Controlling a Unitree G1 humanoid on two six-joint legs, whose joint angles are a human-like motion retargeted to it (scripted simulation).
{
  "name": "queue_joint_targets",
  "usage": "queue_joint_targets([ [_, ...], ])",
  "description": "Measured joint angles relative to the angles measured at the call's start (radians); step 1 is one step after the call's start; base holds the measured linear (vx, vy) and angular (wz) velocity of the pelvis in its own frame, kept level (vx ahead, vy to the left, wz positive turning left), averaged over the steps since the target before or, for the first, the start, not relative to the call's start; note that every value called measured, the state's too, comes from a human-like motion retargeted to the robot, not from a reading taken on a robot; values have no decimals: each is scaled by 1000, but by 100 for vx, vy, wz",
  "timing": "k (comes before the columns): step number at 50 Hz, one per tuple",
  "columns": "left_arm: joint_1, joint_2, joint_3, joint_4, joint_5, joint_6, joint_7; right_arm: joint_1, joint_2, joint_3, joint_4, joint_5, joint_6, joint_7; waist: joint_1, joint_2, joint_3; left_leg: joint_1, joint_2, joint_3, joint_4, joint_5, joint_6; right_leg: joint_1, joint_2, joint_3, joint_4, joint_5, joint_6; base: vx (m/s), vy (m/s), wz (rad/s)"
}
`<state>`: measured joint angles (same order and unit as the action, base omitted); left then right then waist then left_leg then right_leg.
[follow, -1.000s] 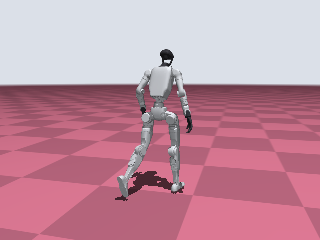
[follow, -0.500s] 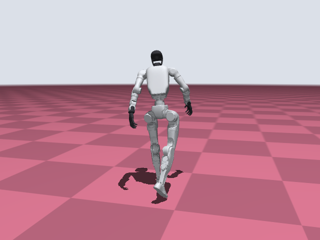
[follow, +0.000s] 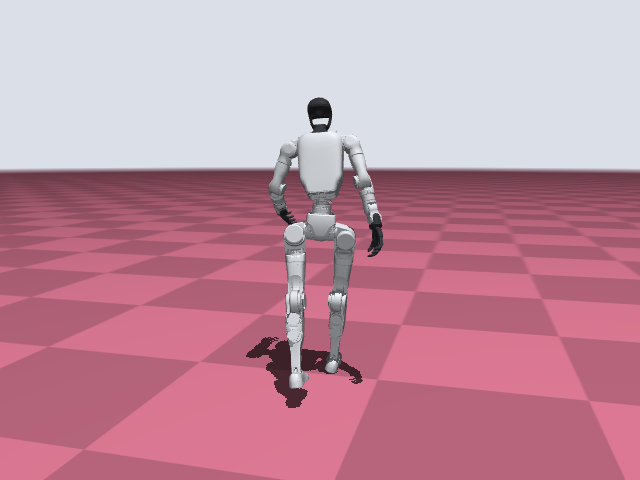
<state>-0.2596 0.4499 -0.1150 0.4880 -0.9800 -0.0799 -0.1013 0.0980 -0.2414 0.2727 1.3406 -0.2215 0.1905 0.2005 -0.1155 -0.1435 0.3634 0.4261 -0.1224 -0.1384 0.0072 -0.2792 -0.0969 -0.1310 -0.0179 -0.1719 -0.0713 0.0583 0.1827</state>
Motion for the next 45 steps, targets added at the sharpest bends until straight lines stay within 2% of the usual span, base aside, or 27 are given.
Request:
queue_joint_targets([
  [3, 135, -27, -38, 147, 108, 121, 11, -59, -5, -26, -27, 88, 8, -60, 15, -10, -20, -59, -5, 38, 223, 545, 6, 80, -27, 19, 50, -79, -72, 102, -16, -21],
  [5, 228, -55, -74, 264, 232, 203, 4, -106, -19, 10, -71, 197, -4, -101, 13, -27, -110, -332, -28, 102, 615, 774, 22, 37, -73, 43, 95, -120, -120, 91, -15, 3],
  [7, 319, -76, -95, 365, 322, 244, 14, -161, -40, 33, -151, 261, -20, -163, 46, -24, -159, -568, -7, 175, 872, 677, 83, 15, -78, 72, 125, -149, -136, 88, -12, -50],
  [8, 367, -84, -99, 412, 368, 257, 18, -186, -52, 36, -205, 273, -24, -192, 77, -29, -163, -642, -5, 203, 926, 564, 112, 27, -80, 93, 134, -162, -133, 91, -9, -110],
  [10, 461, -95, -102, 495, 446, 270, 18, -231, -76, 46, -327, 290, -35, -231, 156, -55, -163, -747, -20, 252, 917, 397, 135, 60, -93, 150, 137, -176, -117, 91, -5, -157],
  [13, 579, -98, -92, 600, 506, 251, 11, -297, -124, 62, -531, 312, -58, -265, 293, -99, -155, -808, -32, 293, 638, 252, 102, 112, -117, 253, 116, -173, -72, 90, 3, -190],
  [15, 642, -98, -73, 659, 533, 230, 12, -336, -153, 55, -648, 317, -85, -286, 374, -100, -139, -791, -7, 288, 365, 164, 63, 167, -113, 309, 98, -171, -41, 94, 14, -177],
  [18, 697, -109, -14, 747, 623, 207, 17, -364, -175, 12, -757, 321, -125, -309, 440, -49, -107, -748, 109, 389, 67, 2, 40, 292, -78, 347, 80, -171, -8, 100, 24, -108],
  [20, 706, -120, 19, 808, 681, 200, 22, -361, -172, -13, -775, 338, -138, -315, 452, -29, -100, -735, 150, 471, -45, -70, 29, 367, -72, 358, 75, -160, 8, 103, 29, -36],
  [22, 690, -128, 28, 859, 707, 206, 22, -336, -150, -21, -742, 365, -136, -320, 451, -18, -109, -714, 155, 456, -88, 15, 19, 428, -65, 373, 80, -118, 1, 106, 29, -12],
  [24, 652, -134, 17, 895, 721, 218, 11, -291, -117, -19, -673, 384, -126, -327, 435, 3, -117, -664, 155, 409, -87, 185, 16, 488, -44, 374, 103, -35, -27, 110, 30, 15],
  [26, 601, -141, 3, 906, 748, 231, -13, -219, -80, -16, -582, 369, -112, -328, 409, 42, -114, -580, 170, 381, -64, 325, 16, 535, -7, 350, 175, 93, -67, 114, 30, 37],
  [28, 533, -144, -11, 897, 796, 237, -56, -133, -44, -16, -473, 317, -100, -299, 392, 94, -120, -497, 205, 335, -33, 369, 0, 497, 48, 299, 368, 225, -78, 111, 27, 26],
  [30, 427, -141, -37, 872, 799, 233, -68, -66, -12, 11, -345, 269, -84, -244, 380, 114, -159, -472, 226, 303, -4, 320, 10, 311, 69, 213, 685, 248, -70, 98, 24, 18],
  [32, 291, -136, -48, 826, 712, 229, -11, -23, 13, 54, -224, 222, -62, -186, 352, 92, -205, -487, 202, 292, 19, 199, 43, 77, 28, 139, 942, 121, -112, 88, 20, 31],
  [35, 97, -128, -31, 720, 547, 195, 64, 49, 31, 91, -101, 130, -46, -111, 278, 82, -235, -464, 155, 225, 35, 6, 45, -141, -24, 53, 1048, -34, -150, 87, 15, 69],
  [38, -70, -111, -37, 587, 389, 131, 81, 115, 19, 108, -45, 86, -49, -61, 166, 88, -246, -399, 113, 111, 20, -97, 23, -225, -38, -10, 861, -87, -117, 89, 6, 116],
  [41, -208, -80, -66, 449, 257, 58, 76, 157, -7, 118, -15, 89, -45, -35, 47, 72, -239, -307, 58, 16, 1, -146, 20, -195, -86, -77, 453, -41, -64, 93, -5, 142],
  [43, -285, -60, -77, 365, 180, 6, 85, 159, -18, 111, 8, 76, -30, -21, -24, 48, -212, -216, 19, -44, -11, -183, 24, -141, -133, -124, 164, -8, 0, 103, -18, 132],
  [45, -333, -39, -87, 293, 125, -34, 71, 146, -13, 93, 40, 40, -16, -1, -57, 37, -175, -113, 19, -100, -25, -224, 7, -112, -143, -147, -8, -29, 79, 106, -35, 63],
])
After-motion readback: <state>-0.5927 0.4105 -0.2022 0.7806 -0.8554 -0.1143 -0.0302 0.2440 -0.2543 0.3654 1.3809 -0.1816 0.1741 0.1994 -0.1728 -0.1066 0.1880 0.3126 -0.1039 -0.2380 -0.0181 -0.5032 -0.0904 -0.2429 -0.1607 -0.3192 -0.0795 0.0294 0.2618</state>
